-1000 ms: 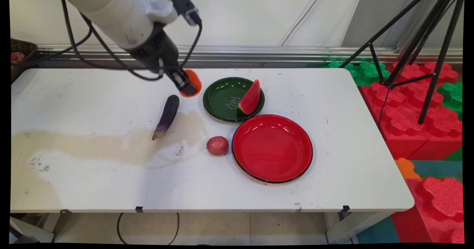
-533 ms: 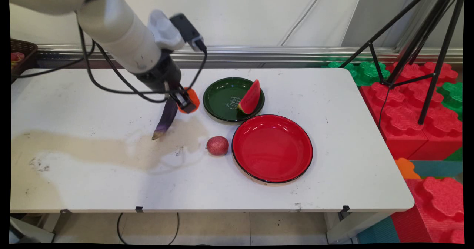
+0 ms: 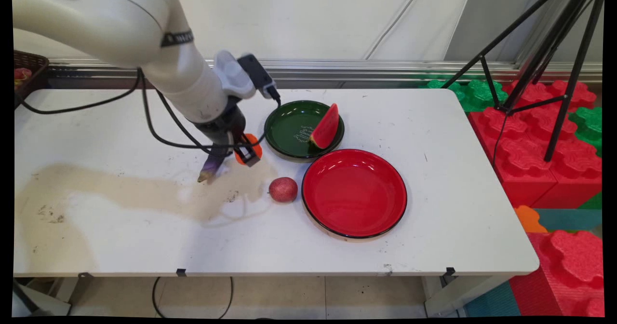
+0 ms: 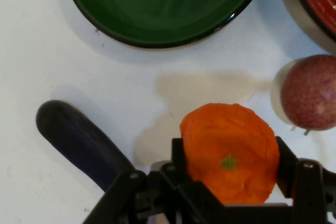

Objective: Place the picked object on the table

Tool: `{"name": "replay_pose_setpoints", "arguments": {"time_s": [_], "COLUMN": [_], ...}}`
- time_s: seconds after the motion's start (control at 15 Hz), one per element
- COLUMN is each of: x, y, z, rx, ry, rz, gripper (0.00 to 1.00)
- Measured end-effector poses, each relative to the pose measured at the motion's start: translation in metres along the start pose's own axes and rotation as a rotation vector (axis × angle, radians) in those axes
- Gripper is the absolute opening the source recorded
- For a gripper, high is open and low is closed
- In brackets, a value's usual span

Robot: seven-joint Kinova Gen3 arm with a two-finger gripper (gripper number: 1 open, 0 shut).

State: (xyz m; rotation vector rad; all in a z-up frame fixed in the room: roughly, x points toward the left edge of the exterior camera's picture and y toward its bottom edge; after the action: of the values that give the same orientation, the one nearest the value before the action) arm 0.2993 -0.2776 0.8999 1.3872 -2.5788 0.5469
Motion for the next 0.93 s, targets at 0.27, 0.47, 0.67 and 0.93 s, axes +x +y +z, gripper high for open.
{"name": "replay_pose_setpoints", "arguments": {"time_s": [0.27, 0.47, 0.67, 0.93], "x": [0.0, -0.001, -0.002, -0.004], "y": [0.002, 0.003, 0.003, 0.003], "z": [0.029, 0.052, 0.071, 0.087], "rx": [0.002, -0.003, -0.007, -0.013], "ry": [-0.029, -0.052, -0.071, -0.084], "rz": [0.009, 0.018, 0.022, 0.033], "gripper": [0.0, 0.0, 0.0, 1.0]}}
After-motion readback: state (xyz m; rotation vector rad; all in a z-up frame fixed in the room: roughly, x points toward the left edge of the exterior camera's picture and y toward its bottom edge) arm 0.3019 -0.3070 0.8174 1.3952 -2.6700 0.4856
